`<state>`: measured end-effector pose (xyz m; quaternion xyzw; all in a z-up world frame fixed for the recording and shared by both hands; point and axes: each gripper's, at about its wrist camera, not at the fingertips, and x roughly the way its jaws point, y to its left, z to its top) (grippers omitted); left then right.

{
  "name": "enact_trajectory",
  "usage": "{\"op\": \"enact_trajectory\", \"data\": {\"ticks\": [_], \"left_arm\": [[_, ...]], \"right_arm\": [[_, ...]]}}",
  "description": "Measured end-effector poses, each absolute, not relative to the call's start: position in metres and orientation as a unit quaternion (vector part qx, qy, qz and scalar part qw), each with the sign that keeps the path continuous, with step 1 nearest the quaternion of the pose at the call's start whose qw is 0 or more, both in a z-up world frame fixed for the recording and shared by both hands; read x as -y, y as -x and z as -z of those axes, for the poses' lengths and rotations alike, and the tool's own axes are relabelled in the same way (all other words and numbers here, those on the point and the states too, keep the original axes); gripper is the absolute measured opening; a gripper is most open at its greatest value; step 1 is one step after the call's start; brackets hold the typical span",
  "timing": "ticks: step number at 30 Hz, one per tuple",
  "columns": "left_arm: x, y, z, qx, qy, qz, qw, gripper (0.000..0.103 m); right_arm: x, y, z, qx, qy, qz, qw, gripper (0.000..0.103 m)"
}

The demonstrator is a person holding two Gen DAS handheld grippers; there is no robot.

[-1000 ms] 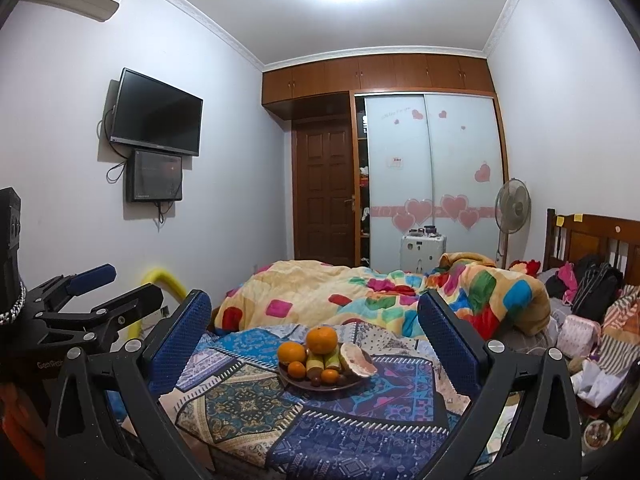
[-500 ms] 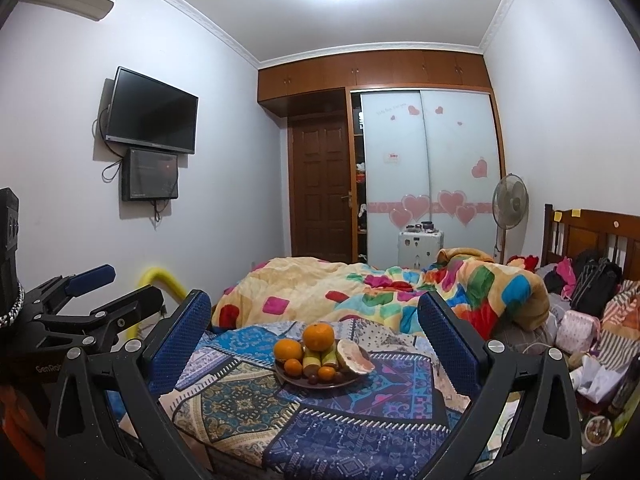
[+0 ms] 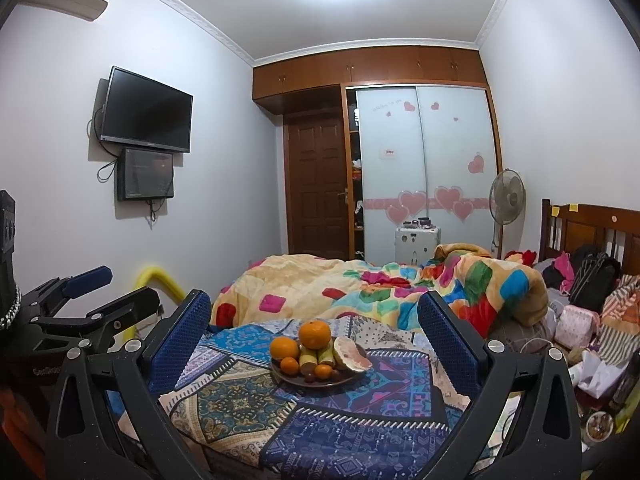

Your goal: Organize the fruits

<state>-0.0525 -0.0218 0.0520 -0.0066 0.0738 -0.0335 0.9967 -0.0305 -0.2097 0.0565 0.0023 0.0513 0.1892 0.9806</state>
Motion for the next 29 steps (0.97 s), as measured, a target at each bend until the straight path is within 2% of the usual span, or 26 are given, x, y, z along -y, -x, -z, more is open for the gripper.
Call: {"op": "enact_trajectory", "data": {"ticks": [29], "left_arm": [[0.02, 0.038, -0.047, -0.089, 0.014, 0.052, 0.995, 0.103]], "right_arm": [[0.21, 0.025, -0.053, -0.055, -0.003, -0.185, 0.981, 0.103]]}}
